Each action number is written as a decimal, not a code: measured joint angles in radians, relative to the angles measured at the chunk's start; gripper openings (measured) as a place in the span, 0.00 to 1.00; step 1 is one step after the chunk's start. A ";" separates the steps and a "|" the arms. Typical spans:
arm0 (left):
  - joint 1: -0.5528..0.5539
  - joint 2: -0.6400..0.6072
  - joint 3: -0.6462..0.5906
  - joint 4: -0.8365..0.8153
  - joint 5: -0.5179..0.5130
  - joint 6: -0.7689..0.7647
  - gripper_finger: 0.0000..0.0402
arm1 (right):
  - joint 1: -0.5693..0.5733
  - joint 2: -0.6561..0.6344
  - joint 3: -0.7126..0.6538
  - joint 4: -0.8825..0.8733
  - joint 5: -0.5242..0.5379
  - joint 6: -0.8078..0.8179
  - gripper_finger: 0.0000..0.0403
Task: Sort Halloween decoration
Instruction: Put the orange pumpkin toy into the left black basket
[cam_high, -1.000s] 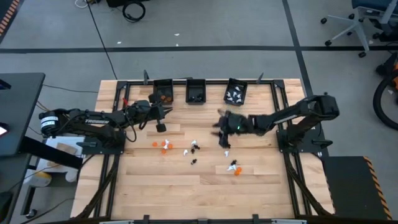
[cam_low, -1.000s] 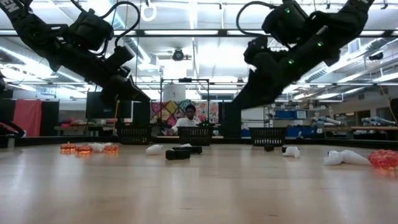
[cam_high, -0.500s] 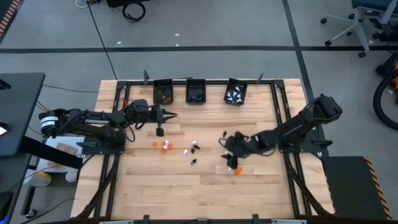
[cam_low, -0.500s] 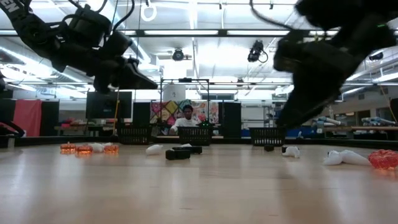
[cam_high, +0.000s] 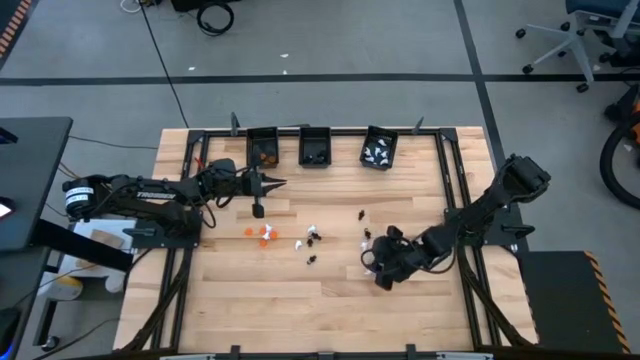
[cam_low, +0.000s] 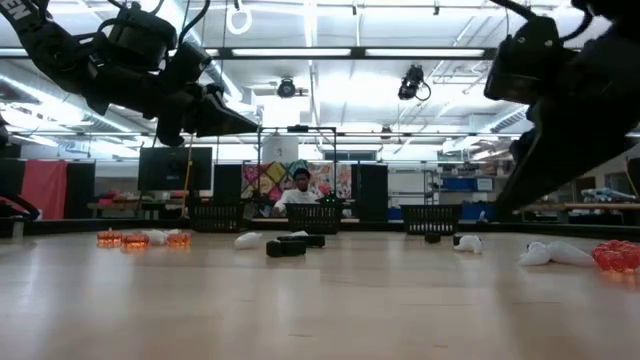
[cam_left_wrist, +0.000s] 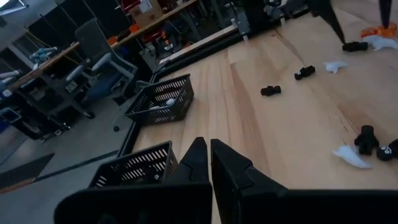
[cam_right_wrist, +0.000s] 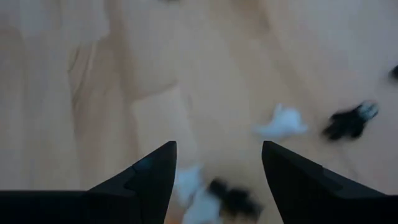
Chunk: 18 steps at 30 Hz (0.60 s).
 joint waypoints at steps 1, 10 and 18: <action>0.000 0.000 0.000 0.000 0.000 -0.012 0.00 | 0.000 0.000 0.032 -0.064 -0.032 0.019 0.60; 0.000 0.000 0.000 0.000 0.000 -0.106 0.00 | 0.065 0.008 0.298 -0.444 -0.068 0.047 0.60; 0.000 0.000 0.000 0.011 0.000 -0.117 0.00 | 0.130 0.175 0.297 -0.450 -0.079 0.149 0.60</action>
